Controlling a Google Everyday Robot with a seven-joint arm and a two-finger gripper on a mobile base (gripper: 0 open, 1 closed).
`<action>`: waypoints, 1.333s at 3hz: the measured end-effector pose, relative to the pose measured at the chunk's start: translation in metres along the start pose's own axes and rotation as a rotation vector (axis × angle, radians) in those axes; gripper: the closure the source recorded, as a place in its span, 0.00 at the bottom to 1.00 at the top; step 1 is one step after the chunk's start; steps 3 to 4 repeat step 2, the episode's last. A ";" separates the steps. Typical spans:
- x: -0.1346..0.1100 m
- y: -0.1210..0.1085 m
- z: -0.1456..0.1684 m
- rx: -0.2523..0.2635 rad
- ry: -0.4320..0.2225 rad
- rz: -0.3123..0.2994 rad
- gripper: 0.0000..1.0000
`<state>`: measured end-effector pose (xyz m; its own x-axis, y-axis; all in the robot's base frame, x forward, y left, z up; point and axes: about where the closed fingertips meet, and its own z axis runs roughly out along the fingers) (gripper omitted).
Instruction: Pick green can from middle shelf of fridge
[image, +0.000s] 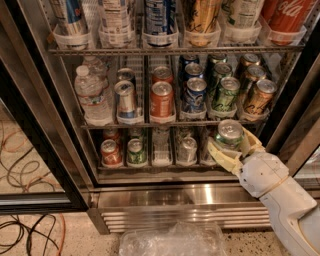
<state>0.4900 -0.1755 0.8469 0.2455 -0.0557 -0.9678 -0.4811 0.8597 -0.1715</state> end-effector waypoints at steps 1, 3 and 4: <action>-0.010 -0.009 0.013 -0.030 -0.016 -0.009 1.00; -0.010 -0.009 0.013 -0.030 -0.016 -0.009 1.00; -0.010 -0.009 0.013 -0.030 -0.016 -0.009 1.00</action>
Offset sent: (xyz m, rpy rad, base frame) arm 0.0307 -0.0049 0.0287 -0.0173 -0.0332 0.0664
